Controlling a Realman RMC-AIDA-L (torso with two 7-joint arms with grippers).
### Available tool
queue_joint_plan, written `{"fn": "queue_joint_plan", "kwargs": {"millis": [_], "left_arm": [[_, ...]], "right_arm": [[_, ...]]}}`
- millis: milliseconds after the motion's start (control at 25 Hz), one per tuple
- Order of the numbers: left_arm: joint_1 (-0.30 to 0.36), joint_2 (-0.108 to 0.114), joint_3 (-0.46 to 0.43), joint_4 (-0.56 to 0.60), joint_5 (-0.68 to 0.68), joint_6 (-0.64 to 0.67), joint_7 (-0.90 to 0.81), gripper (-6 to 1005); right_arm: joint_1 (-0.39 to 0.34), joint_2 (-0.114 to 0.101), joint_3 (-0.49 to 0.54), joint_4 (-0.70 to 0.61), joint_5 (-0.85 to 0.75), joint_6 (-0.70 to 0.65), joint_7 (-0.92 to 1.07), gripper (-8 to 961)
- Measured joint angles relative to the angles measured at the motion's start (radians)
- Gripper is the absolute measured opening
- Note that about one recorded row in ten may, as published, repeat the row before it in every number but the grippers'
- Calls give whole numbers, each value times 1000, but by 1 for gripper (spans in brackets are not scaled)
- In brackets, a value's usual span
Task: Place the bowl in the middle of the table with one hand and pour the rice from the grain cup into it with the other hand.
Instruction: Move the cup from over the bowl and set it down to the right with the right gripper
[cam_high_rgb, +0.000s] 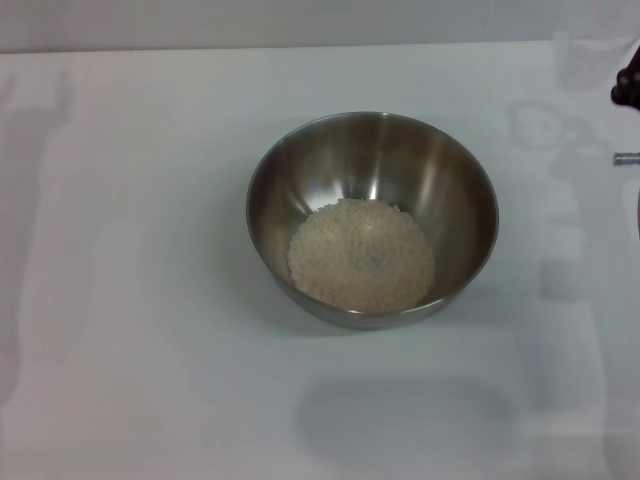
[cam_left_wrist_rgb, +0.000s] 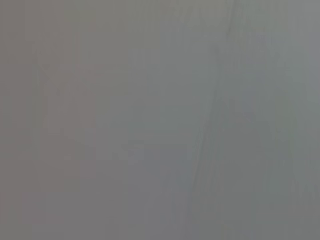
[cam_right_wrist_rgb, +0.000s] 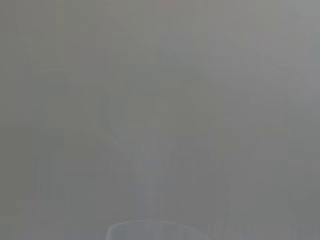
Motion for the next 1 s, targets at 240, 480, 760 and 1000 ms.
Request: {"fn": "queue_joint_plan", "kwargs": {"millis": [240,480,760,1000], "left_arm": [[1,0,10,1,0,18,0,725],[4,1,15,1,0,29,0,723],[7,2,21,1,0,37,0,722],[13,1,23,-4,0,46,0,722]], "right_arm": [[-1,-4,9,0,43,232,60,-1],[-1,-5,32,-6,46,333,66,-2],[13,-5,45,-43,48,386,91,-2],[17,-6,38,-51,43,402,108,-1]]}}
